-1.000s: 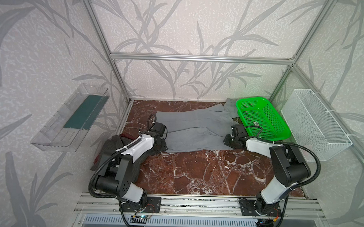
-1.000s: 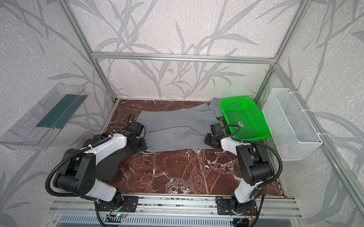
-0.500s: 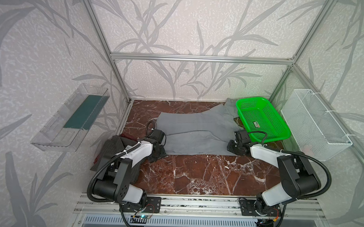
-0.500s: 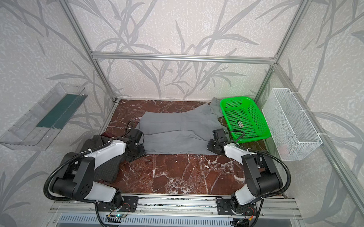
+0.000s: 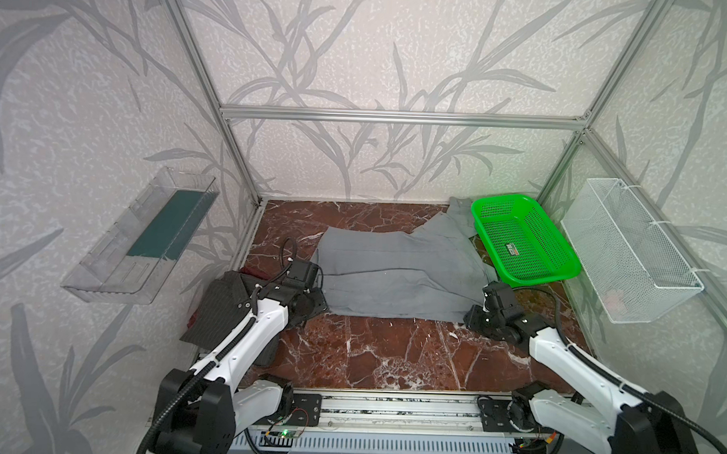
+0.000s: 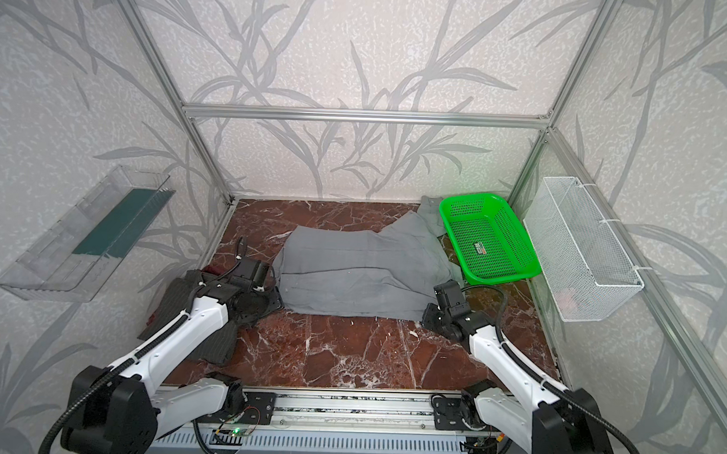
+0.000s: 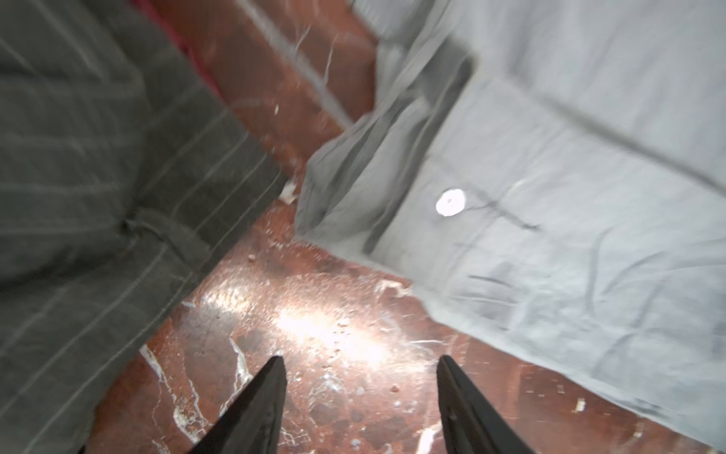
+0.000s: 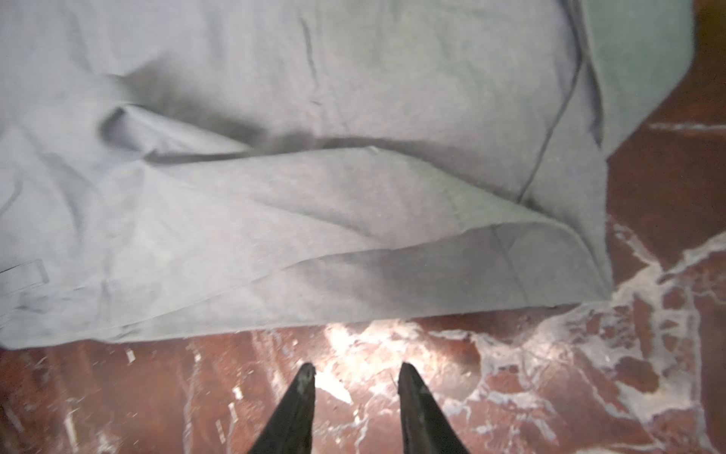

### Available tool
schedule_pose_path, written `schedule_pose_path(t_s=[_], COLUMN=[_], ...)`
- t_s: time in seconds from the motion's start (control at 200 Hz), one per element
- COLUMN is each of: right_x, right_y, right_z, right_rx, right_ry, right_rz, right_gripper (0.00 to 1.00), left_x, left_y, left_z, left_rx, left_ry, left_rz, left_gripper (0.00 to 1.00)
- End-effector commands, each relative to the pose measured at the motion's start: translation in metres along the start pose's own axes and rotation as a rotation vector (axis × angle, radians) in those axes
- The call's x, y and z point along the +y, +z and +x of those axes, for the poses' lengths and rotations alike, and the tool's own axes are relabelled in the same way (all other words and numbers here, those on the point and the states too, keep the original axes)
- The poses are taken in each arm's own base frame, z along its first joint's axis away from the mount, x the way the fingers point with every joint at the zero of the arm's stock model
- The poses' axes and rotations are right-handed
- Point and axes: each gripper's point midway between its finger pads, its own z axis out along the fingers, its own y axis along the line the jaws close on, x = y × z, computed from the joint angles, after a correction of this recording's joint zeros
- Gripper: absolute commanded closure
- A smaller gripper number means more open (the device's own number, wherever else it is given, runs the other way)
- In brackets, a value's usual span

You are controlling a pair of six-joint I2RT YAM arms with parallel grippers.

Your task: Fold and stack the long sleeve shirts

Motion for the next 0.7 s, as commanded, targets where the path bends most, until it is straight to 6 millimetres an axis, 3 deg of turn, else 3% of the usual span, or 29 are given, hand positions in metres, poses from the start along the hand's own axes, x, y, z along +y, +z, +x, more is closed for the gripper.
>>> schedule_pose_path(t_s=[0.0,0.195,0.39,0.555,0.695], right_x=[0.021,0.084,0.126,0.119,0.094], right_y=[-0.016,-0.005,0.036,0.081,0.097], right_z=[-0.017,-0.051,-0.069,-0.06,-0.049], right_rx=[-0.025,-0.017,0.009,0.083,0.103], right_ry=[-0.038,-0.14,-0.185,-0.183,-0.174], right_rz=[-0.033,-0.194,-0.26,-0.196,-0.101], right_gripper=[0.63,0.64,0.67,0.69,0.71], left_x=[-0.013,-0.042,-0.046,-0.033,-0.018], left_y=[-0.009,0.009,0.045,0.062,0.07], left_z=[-0.017,-0.034,-0.032,-0.022,-0.012], left_rx=[-0.015,0.03,0.13,0.156,0.199], left_ry=[0.035,0.073,0.094,0.073,0.05], left_rz=[0.002,0.007,-0.065,-0.115,-0.189], left_gripper=[0.38,0.38,0.38,0.38,0.37])
